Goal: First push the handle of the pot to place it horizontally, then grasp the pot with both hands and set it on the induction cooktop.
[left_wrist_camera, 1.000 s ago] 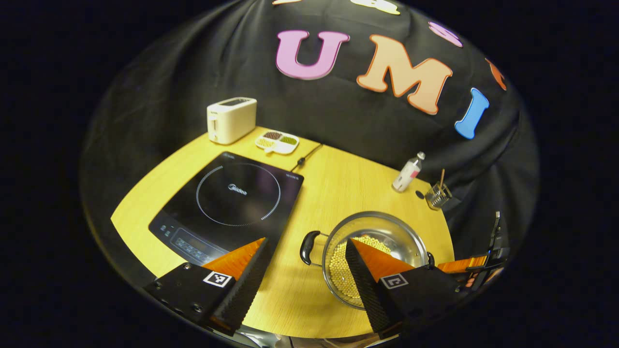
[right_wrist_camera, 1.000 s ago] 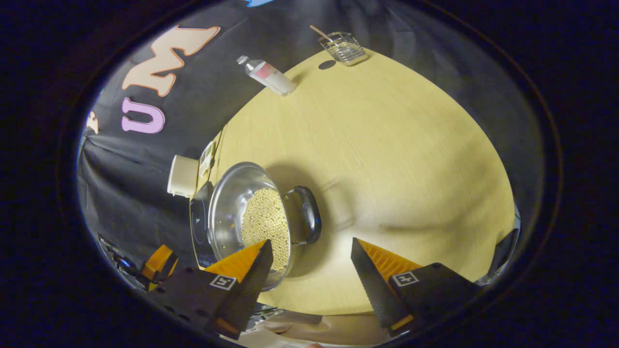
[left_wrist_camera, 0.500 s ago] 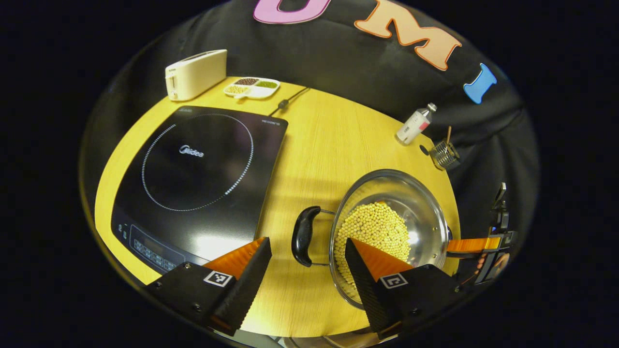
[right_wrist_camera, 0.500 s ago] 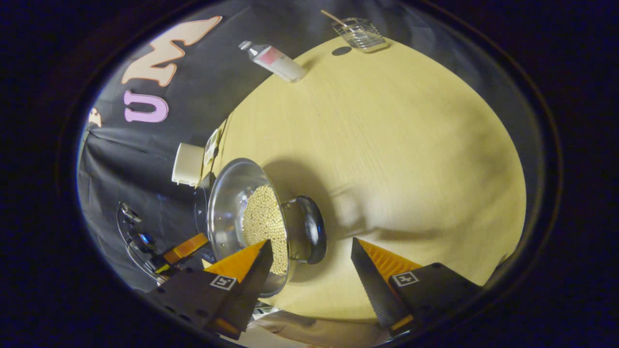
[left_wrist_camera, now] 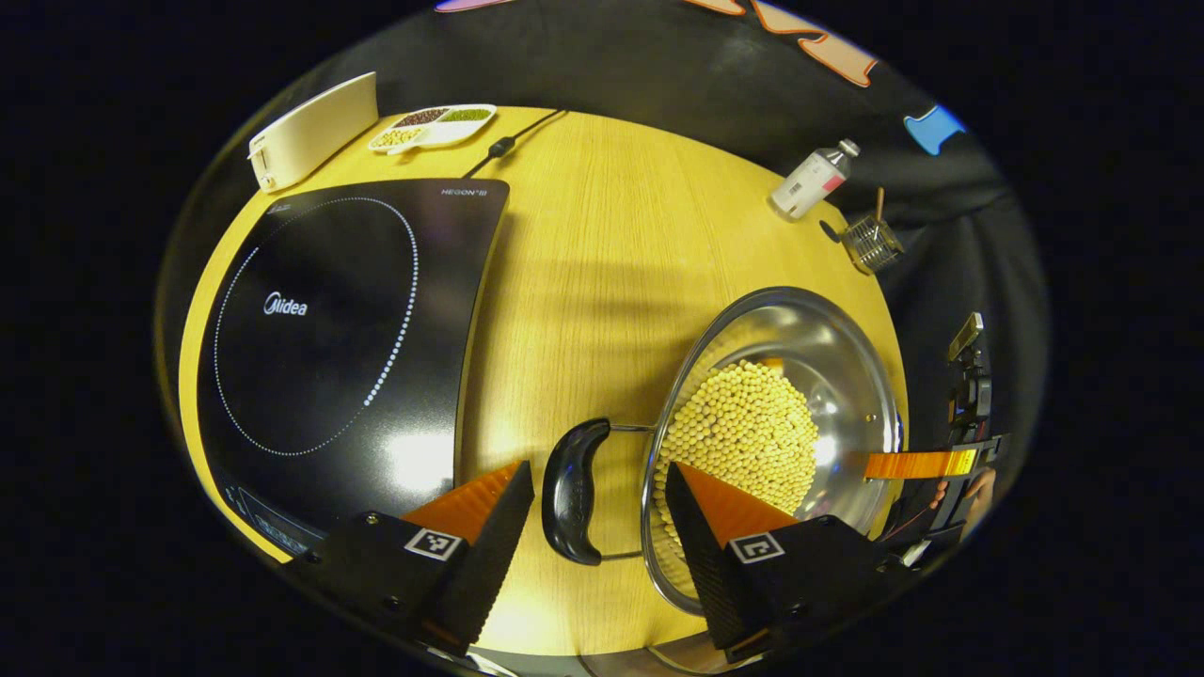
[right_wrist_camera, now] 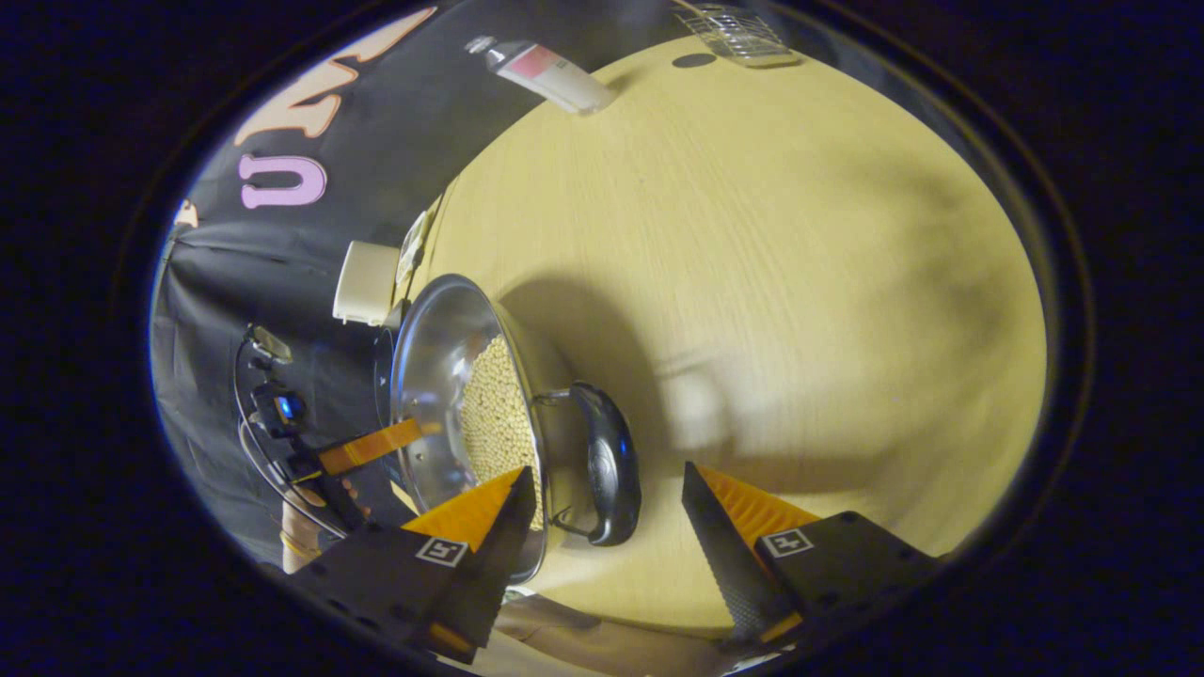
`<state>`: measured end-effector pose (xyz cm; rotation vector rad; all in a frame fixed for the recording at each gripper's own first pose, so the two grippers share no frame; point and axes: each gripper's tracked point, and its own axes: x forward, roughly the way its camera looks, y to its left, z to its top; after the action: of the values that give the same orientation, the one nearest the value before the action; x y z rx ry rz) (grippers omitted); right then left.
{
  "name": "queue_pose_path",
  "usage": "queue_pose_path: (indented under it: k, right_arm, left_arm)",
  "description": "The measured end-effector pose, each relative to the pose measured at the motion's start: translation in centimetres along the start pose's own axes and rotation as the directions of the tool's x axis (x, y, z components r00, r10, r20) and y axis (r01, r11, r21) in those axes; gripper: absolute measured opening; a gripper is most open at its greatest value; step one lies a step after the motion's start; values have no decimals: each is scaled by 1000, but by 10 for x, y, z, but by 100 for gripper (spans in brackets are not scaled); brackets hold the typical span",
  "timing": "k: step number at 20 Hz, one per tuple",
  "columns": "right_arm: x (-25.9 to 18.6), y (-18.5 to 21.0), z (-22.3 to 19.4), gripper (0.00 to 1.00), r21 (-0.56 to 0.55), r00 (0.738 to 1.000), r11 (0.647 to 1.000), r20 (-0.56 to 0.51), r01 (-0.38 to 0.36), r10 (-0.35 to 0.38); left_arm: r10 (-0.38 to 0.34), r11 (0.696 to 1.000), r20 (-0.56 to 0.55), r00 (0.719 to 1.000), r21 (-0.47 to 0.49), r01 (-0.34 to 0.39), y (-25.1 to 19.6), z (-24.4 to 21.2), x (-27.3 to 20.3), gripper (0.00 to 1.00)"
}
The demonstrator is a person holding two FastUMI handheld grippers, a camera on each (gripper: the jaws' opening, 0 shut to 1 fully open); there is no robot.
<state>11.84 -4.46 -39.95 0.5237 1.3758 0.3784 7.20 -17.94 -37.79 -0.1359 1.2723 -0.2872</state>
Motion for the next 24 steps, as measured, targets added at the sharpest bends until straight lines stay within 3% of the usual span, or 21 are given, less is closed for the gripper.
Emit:
queue_pose_path:
  k: [1,2,3,4,5,6,7,8,9,12,13,14,19,20,24]
  right_arm:
    - [3,-2,2,82,1,1000,1000,-5,2,-2]
    - [5,0,1,76,5,1000,1000,-14,-3,3]
    - [7,2,0,75,12,1000,1000,-23,-11,11]
    - [10,4,1,75,13,999,1000,-30,-22,22]
    - [14,5,-1,75,10,999,1000,-41,-25,25]
    - [18,6,-2,85,0,998,1000,-51,-24,24]
    - [21,7,-2,75,-7,998,1000,-54,-23,22]
    - [19,10,2,74,-4,998,1000,-60,-28,27]
    - [26,10,-2,56,-12,997,1000,-74,-23,22]
    - [30,7,-5,48,61,991,998,-131,24,-16]
    - [28,7,-2,54,119,989,992,-146,43,-25]
    - [29,8,1,46,145,990,988,-141,43,-22]
    - [30,8,6,43,99,995,994,-86,51,-43]
    - [29,9,8,49,95,996,994,-77,51,-44]
    - [15,15,6,49,59,998,998,-62,25,-22]
  left_arm:
    - [-1,1000,-12,1000,3,1,0,0,3,81]
    - [5,1000,-24,1000,5,-5,1,0,6,90]
    - [10,1000,-41,999,5,-10,3,-3,7,82]
    - [11,1000,-48,999,2,-10,3,-3,10,84]
    - [9,1000,-57,998,-2,-9,2,-4,13,76]
    - [7,1000,-70,998,-5,-8,2,-5,15,72]
    - [8,1000,-79,997,-7,-8,2,-6,16,70]
    - [12,1000,-90,996,-9,-13,2,-6,18,66]
    - [16,1000,-101,995,-12,-17,2,-7,18,64]
    - [10,999,-115,993,-47,-16,1,-8,15,62]
    - [8,999,-118,993,-48,-14,1,-10,15,61]
    - [8,998,-122,992,-56,-15,0,-12,14,63]
    - [20,997,-125,992,-77,-30,-3,-14,12,59]
    - [20,997,-128,992,-72,-30,-4,-14,11,59]
    - [21,997,-132,991,-66,-30,-12,-14,-3,59]
